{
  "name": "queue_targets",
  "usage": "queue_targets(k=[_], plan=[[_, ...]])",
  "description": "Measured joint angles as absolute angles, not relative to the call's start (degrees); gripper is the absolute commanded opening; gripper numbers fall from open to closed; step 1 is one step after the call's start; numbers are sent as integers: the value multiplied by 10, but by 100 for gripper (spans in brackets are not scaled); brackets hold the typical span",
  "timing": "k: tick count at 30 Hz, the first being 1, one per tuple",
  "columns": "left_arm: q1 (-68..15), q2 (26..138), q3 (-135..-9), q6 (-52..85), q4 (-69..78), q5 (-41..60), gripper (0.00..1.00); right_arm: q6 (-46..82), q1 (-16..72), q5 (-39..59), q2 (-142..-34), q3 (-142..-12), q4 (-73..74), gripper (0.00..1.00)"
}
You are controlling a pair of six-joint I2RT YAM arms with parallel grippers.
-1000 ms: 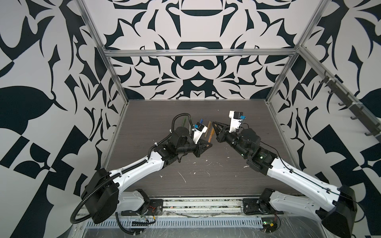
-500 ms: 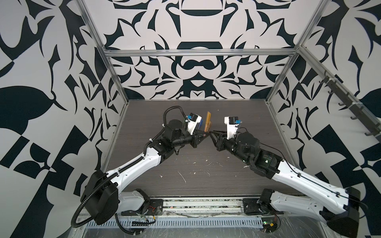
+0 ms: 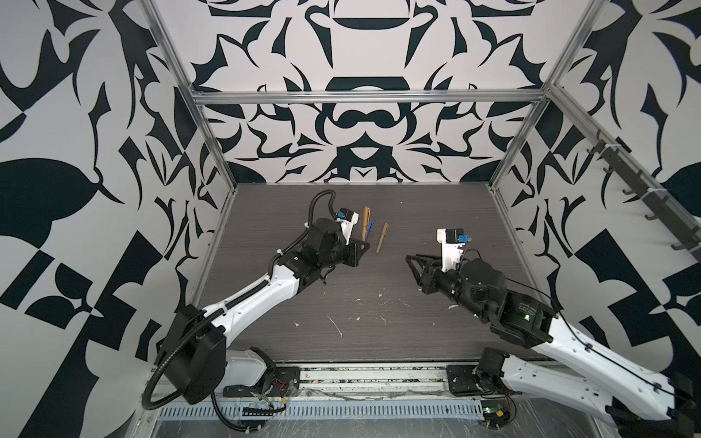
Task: Insert the pens into the pen caps
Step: 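Lower the capped pen to the pen row with left while right withdraws, then lay the capped pen beside the blue pen and open the left gripper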
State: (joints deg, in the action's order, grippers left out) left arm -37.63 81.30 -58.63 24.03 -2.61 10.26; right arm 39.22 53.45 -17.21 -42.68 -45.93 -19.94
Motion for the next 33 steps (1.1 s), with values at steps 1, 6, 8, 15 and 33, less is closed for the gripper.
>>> queue_targets(k=[1, 6, 8, 15, 33], plan=[[-373, 838, -616, 240, -43, 97, 0, 401, 534, -180, -416, -447, -217, 36], [-350, 978, -757, 240, -131, 57, 0, 430, 533, -220, -350, -422, -290, 35], [-344, 1030, -802, 237, -163, 42, 0, 436, 533, -233, -332, -422, -304, 36], [-334, 1226, -1009, 211, -307, 18, 0, 439, 533, -252, -311, -419, -341, 35], [-308, 1337, -1115, 197, -431, 28, 11, 439, 533, -258, -269, -386, -366, 36]])
